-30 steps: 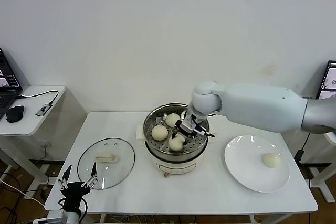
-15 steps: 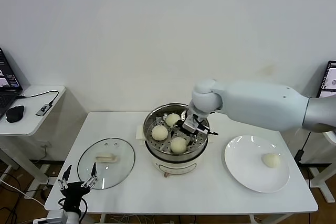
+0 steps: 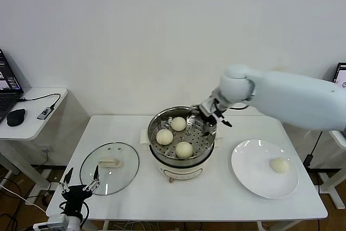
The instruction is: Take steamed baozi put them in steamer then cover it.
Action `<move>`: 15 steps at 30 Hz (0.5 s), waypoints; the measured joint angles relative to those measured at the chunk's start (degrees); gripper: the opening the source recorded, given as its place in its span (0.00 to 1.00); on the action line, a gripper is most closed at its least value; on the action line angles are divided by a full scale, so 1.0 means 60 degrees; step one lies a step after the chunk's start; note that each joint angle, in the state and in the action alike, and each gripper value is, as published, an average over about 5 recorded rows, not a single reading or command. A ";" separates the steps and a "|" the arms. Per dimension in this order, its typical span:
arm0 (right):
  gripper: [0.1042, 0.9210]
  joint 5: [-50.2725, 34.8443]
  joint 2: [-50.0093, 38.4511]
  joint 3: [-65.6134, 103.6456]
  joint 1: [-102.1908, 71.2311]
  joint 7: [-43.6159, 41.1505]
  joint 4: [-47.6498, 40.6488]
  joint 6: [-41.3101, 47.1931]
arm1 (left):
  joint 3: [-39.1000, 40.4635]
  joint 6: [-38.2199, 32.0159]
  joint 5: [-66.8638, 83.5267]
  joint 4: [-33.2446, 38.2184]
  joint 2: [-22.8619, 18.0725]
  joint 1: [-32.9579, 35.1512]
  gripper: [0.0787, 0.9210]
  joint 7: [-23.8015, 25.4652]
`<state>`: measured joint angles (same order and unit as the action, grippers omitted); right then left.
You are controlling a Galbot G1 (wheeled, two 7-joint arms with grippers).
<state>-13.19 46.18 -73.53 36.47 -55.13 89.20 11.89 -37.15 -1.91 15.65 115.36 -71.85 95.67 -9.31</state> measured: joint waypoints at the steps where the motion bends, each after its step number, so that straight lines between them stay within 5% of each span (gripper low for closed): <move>1: 0.88 -0.0051 -0.0211 0.0066 -0.0022 0.0008 0.0071 0.0242 | 0.0018 -0.0003 0.0000 -0.0004 0.0016 -0.0006 0.88 0.0000; 15: 0.88 0.1015 -0.3191 0.1851 -0.2006 -0.0379 0.0309 0.1180 | 0.0182 -0.0074 -0.0023 -0.0131 0.0162 -0.0027 0.88 0.0003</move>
<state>-7.10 27.03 -62.43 24.43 -57.41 91.05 18.97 -36.06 -2.35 15.51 114.57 -70.88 95.51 -9.29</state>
